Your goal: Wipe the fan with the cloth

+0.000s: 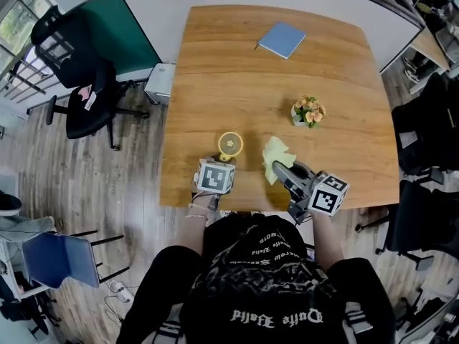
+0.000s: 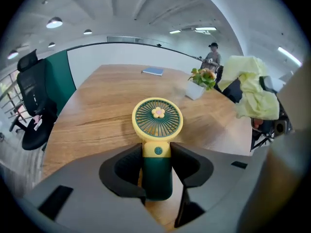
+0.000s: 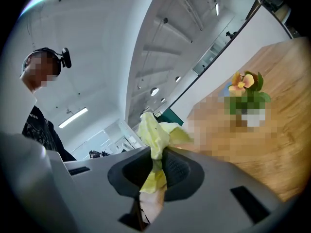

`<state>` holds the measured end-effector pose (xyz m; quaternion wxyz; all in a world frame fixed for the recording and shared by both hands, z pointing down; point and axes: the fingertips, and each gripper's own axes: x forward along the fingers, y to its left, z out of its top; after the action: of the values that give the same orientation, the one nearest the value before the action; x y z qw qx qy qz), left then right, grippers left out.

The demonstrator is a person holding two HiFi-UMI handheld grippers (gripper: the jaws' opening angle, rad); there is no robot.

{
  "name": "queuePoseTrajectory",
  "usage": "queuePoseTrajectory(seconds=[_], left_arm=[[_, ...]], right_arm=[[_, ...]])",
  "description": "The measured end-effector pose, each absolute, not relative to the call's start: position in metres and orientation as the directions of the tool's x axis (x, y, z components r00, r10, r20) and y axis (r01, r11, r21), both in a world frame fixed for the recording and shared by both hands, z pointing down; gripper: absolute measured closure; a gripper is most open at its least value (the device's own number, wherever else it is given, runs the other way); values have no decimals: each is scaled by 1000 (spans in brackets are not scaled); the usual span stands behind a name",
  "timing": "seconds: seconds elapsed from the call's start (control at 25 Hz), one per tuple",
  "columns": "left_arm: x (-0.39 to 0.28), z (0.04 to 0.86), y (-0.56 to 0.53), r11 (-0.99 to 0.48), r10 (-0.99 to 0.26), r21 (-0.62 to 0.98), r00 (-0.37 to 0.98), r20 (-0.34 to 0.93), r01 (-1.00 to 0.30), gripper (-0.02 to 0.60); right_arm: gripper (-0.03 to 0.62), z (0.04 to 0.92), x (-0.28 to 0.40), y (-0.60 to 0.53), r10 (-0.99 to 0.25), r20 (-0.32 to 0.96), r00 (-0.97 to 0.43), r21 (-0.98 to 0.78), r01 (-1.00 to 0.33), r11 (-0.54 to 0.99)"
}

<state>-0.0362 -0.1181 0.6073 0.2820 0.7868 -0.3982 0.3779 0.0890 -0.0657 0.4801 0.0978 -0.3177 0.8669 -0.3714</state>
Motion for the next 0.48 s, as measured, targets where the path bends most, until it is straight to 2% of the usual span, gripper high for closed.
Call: queuePoseTrajectory(seconds=[0.2, 0.48], left_arm=[[-45, 627, -111, -533, -359, 95, 327, 874, -841, 382], [-38, 624, -111, -534, -375, 103, 345, 860, -839, 382]], right_arm=[[534, 492, 90, -63, -631, 110, -768, -694, -514, 505], [533, 493, 93, -64, -656, 141, -742, -670, -559, 488]])
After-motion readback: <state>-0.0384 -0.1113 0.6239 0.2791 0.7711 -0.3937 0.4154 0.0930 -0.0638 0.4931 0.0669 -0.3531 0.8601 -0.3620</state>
